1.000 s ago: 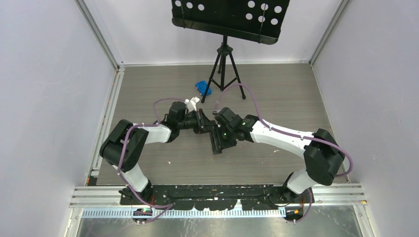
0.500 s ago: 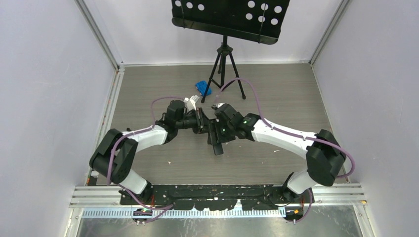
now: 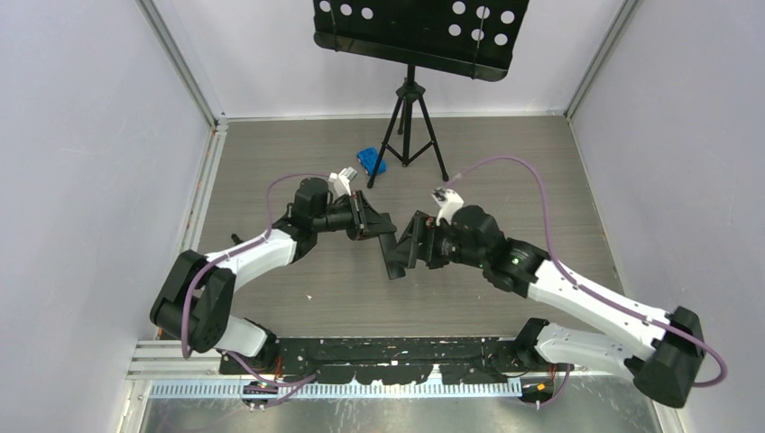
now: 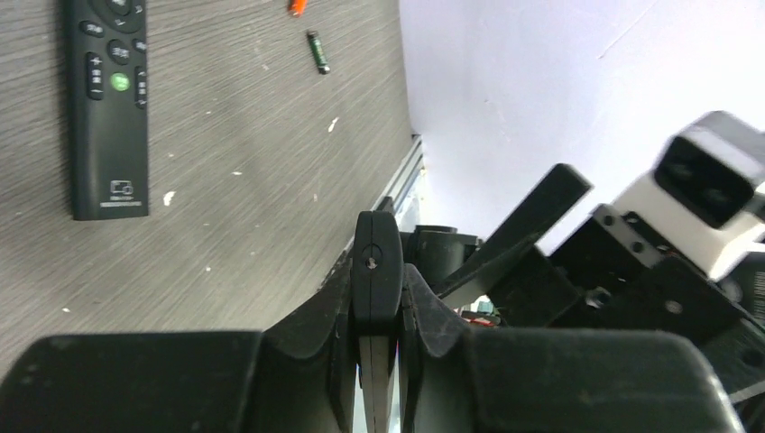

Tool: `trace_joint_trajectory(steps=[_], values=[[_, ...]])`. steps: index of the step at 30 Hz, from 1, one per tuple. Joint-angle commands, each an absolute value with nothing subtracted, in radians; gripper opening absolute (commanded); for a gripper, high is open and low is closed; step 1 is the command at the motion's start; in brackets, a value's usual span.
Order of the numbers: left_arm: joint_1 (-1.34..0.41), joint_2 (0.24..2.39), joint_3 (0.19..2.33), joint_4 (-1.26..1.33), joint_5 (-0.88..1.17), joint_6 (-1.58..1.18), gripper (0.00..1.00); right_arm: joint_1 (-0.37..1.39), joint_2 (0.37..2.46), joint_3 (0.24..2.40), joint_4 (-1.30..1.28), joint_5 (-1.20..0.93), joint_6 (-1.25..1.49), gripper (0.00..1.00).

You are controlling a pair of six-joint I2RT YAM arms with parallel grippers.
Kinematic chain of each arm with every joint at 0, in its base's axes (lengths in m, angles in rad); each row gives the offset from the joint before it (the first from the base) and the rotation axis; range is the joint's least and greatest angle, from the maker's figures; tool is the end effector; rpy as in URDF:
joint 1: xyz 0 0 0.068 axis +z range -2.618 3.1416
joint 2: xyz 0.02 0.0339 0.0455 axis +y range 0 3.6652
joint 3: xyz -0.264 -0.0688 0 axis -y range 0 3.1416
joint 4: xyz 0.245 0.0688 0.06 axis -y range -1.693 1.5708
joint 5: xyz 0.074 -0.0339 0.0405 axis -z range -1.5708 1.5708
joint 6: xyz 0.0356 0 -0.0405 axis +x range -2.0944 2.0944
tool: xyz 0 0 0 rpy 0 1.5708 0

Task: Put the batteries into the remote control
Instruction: Load the battery cover into the remote control.

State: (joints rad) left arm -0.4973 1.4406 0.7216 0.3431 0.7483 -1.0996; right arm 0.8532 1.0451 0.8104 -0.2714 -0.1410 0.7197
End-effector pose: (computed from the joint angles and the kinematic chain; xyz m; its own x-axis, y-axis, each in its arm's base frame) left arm 0.2545 -0.1657 0.2223 -0.9536 -0.2254 -0.1997 0.1237 0.3114 -0.9422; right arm 0.1510 0.1806 0.2903 -0.7847 0.0935 -0.6128 -0.4116 0.6607 0.6278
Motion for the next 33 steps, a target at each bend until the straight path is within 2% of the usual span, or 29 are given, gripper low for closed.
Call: trace_joint_trajectory(steps=[1, 6, 9, 11, 16, 18, 25, 29, 33], values=[[-0.494, 1.338, 0.757, 0.408, 0.736, -1.198, 0.00, 0.850, 0.908, 0.701, -0.070, -0.064, 0.972, 0.88], [-0.494, 1.248, 0.762, 0.425, 0.654, -1.299, 0.00, 0.850, 0.841, 0.634, -0.013, -0.015, 1.115, 0.87], [-0.495, 1.206, 0.755, 0.465, 0.615, -1.361, 0.00, 0.850, 0.854, 0.612, 0.082, -0.048, 1.168, 0.82], [-0.497, 1.182, 0.744, 0.498, 0.587, -1.407, 0.00, 0.851, 0.870, 0.597, 0.156, -0.071, 1.203, 0.76], [-0.501, 1.137, 0.721, 0.568, 0.553, -1.493, 0.00, 0.851, 0.913, 0.572, 0.319, -0.088, 1.279, 0.50], [-0.504, 1.123, 0.719, 0.590, 0.556, -1.517, 0.00, 0.851, 0.921, 0.570, 0.344, -0.084, 1.286, 0.43], [-0.547, 1.111, 0.735, 0.593, 0.607, -1.521, 0.00, 0.852, 0.981, 0.622, 0.384, -0.107, 1.239, 0.31], [-0.558, 1.089, 0.721, 0.593, 0.634, -1.466, 0.00, 0.850, 1.018, 0.660, 0.411, -0.145, 1.177, 0.29], [-0.557, 1.051, 0.731, 0.543, 0.668, -1.388, 0.00, 0.849, 1.018, 0.692, 0.382, -0.222, 1.085, 0.33]])
